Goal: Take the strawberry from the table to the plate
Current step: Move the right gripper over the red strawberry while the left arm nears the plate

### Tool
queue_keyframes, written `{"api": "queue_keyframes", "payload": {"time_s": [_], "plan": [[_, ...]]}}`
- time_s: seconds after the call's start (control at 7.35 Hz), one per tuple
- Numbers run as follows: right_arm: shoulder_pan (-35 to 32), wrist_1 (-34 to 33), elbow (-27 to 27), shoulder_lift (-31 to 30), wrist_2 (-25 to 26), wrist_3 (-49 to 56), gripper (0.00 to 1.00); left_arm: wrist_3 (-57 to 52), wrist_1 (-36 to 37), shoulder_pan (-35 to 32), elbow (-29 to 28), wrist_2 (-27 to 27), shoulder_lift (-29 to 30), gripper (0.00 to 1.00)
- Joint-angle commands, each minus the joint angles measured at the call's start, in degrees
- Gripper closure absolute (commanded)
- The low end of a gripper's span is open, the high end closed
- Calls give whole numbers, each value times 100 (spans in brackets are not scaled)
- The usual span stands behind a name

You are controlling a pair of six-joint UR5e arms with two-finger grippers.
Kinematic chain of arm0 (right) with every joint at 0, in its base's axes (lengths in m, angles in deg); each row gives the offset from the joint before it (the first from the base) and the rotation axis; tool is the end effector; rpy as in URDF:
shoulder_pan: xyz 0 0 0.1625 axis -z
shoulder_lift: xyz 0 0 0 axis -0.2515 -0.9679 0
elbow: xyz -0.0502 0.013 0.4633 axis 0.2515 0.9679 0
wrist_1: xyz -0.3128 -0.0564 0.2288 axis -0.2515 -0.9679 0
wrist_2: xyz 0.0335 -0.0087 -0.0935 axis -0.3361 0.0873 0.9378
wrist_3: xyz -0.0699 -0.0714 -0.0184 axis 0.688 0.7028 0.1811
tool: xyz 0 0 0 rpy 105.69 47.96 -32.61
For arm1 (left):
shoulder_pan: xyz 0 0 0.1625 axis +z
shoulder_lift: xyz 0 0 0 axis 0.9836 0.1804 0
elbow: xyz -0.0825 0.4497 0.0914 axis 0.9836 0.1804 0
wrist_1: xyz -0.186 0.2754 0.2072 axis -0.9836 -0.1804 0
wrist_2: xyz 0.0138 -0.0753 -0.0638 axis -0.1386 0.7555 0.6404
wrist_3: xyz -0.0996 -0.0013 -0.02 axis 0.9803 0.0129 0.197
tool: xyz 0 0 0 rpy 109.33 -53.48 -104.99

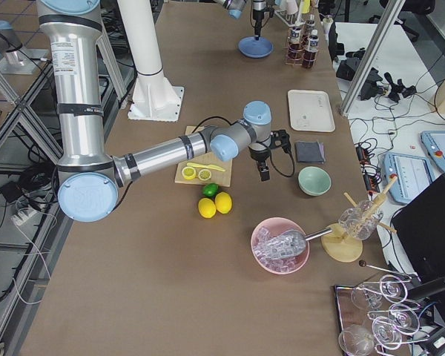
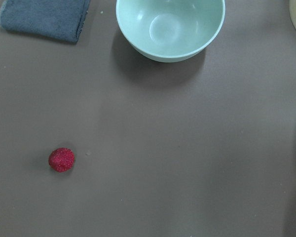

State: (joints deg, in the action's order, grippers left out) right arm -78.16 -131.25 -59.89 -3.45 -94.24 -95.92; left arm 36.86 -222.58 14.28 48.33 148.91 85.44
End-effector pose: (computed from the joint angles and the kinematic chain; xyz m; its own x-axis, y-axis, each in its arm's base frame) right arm -0.1575 -0.4836 0.5234 0.6803 -0.2220 0.6985 0.0328 0.9613 0.2736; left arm 0.1679 -0.5155 0.7022 0.5866 0.1986 -0.7852 -0.0405 0.9754 0.2165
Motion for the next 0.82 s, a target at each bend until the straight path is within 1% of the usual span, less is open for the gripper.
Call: {"api": "queue_keyframes", "payload": {"time_s": [0.0, 0.14, 0.27, 0.41, 0.68], "plan": [[5, 0, 15, 23, -1, 25, 0, -9, -62, 29, 2, 111, -7, 73], [5, 0, 32, 23, -9, 34, 0, 9, -184, 29, 10, 130, -24, 98], [5, 0, 50, 23, -18, 34, 0, 18, -228, 29, 63, 139, -42, 100], [5, 0, 59, 23, -27, 43, 0, 26, -238, 29, 150, 139, -51, 100], [5, 0, 59, 14, -53, 17, 0, 743, -255, 29, 527, 243, -7, 100]]}}
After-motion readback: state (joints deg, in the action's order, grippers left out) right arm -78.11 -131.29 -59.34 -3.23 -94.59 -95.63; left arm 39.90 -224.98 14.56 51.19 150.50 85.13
